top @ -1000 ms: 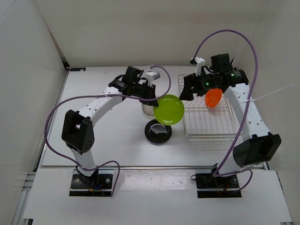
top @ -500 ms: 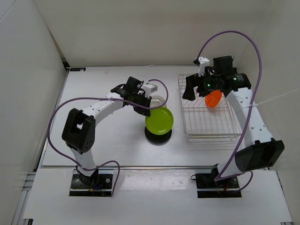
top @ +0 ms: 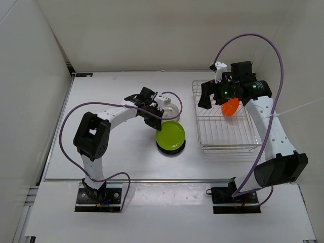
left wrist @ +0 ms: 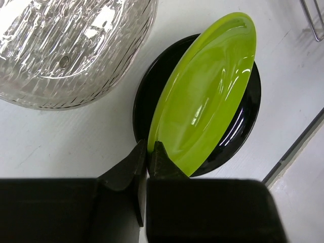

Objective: Unload the plates from the dish rack

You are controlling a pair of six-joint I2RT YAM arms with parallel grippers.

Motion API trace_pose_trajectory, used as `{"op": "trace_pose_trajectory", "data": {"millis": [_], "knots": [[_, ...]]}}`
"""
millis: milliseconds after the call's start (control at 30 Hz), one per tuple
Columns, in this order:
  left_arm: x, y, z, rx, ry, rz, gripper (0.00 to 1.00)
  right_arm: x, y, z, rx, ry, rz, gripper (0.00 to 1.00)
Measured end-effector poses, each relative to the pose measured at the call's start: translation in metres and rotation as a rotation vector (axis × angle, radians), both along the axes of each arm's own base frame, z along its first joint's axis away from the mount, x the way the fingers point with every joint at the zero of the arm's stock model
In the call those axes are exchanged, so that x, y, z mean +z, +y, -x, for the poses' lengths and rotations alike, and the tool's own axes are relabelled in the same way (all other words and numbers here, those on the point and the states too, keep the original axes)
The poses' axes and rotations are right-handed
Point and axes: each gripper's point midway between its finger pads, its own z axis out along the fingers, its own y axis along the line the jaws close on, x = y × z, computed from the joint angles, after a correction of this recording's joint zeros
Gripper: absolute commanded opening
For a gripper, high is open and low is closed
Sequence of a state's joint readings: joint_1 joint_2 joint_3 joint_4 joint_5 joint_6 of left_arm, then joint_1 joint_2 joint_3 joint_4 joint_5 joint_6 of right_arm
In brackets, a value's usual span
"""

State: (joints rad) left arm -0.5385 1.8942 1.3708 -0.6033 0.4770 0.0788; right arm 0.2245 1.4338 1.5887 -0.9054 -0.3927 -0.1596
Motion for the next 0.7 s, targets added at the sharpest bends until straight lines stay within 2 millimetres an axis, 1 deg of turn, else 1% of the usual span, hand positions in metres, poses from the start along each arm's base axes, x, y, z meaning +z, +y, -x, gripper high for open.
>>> {"op": "trace_pose_trajectory", "data": {"millis": [100,133,233,333,367,400,533,633,667,700], "knots": [[0.0005,-0.0005,-0.0002,-0.002,0.0,0.001,0.22,0.0,-0.0003,-0.0003,-0.001,-0.001,0.001,1.0],[0.0008,-0.0008,-0.0006,-0.003,-0.002,0.002,0.29,0.0,-0.0003,-0.0003,-0.001,-0.001,0.001,1.0],[0.0005,-0.0003,-0.0008,-0.007,-0.006,0.0,0.37,0.0002,-0.0002,-0.0006,-0.001,-0.003,0.001,1.0],[0.0004,0.0001,-0.001,-0.007,-0.007,-0.001,0.43,0.0003,-0.0002,-0.0008,-0.002,-0.003,0.001,1.0],[0.0003,0.0002,-0.001,-0.007,-0.007,-0.002,0.43,0.0003,-0.0002,-0.0008,-0.001,-0.004,0.001,1.0],[0.0004,0.0002,-0.0011,-0.008,-0.008,-0.002,0.46,0.0003,-0.0002,-0.0009,-0.001,-0.004,0.001,1.0],[0.0004,0.0002,-0.0011,-0.008,-0.008,-0.002,0.54,0.0003,-0.0002,-0.0009,-0.002,-0.004,0.001,1.0],[0.0003,0.0002,-0.0011,-0.009,-0.009,-0.002,0.66,0.0003,-0.0004,-0.001,-0.002,-0.004,0.002,1.0],[0.0003,0.0002,-0.0011,-0.008,-0.008,-0.002,0.75,0.0002,-0.0005,-0.001,-0.003,-0.004,0.002,1.0],[0.0002,0.0003,-0.0011,-0.01,-0.009,-0.002,0.8,0.0002,-0.0007,-0.0012,-0.004,-0.004,0.003,1.0]]}}
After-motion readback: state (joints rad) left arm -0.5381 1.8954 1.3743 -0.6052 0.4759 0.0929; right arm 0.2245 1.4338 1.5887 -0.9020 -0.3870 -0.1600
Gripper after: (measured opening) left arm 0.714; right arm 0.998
